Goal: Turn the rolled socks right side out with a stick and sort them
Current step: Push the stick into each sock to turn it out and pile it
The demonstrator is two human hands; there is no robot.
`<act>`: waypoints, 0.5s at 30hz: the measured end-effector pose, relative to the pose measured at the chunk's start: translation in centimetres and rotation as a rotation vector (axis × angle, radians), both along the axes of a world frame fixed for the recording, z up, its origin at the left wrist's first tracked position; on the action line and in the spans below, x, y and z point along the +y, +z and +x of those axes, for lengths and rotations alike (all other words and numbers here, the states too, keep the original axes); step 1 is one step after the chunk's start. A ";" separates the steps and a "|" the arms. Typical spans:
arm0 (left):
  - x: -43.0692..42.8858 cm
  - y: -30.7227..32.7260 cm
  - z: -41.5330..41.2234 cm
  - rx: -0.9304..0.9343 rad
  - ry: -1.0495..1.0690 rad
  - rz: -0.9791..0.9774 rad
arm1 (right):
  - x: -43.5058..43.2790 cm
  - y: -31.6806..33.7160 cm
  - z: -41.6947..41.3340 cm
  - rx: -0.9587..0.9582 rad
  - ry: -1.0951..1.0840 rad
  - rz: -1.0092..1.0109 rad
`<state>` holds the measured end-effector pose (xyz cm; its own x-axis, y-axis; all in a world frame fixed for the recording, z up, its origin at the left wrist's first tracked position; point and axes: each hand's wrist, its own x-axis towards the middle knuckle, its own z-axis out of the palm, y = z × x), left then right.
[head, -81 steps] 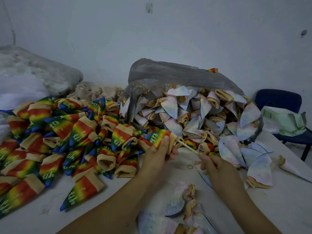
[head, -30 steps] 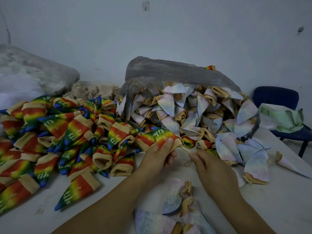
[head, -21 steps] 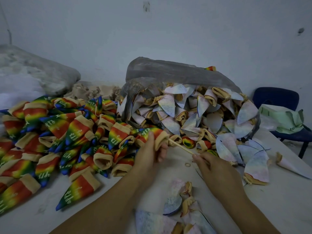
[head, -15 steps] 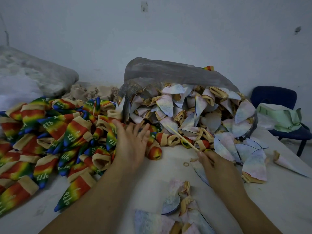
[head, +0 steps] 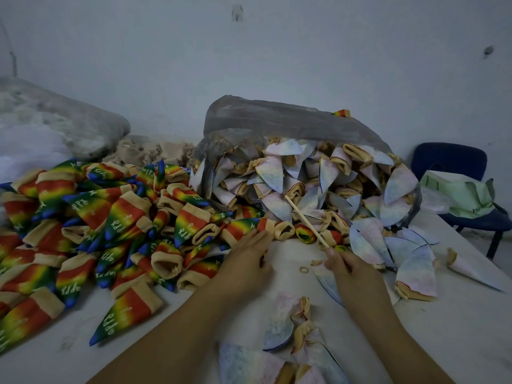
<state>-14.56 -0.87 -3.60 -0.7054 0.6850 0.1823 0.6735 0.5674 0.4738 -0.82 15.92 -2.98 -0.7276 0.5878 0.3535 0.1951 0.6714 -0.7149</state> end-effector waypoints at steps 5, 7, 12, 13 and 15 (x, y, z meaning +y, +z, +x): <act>-0.1 0.0 -0.1 -0.017 0.037 0.211 | 0.0 0.0 -0.1 0.014 -0.001 -0.007; 0.0 -0.1 -0.1 -0.006 0.041 0.206 | 0.0 -0.1 -0.1 0.008 0.000 -0.011; 0.1 -0.2 -0.2 0.010 0.024 0.128 | 0.0 -0.1 -0.1 0.005 -0.001 -0.019; 0.2 -0.2 -0.2 0.000 0.035 0.132 | 0.1 0.0 -0.1 0.005 0.000 -0.019; 0.3 -0.1 -0.2 -0.022 0.074 0.143 | 0.0 0.0 -0.1 0.005 0.002 -0.017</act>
<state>-14.74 -0.60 -3.67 -0.7575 0.5994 0.2585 0.6213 0.5406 0.5672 -0.87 15.96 -3.01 -0.7267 0.5925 0.3475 0.1900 0.6596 -0.7272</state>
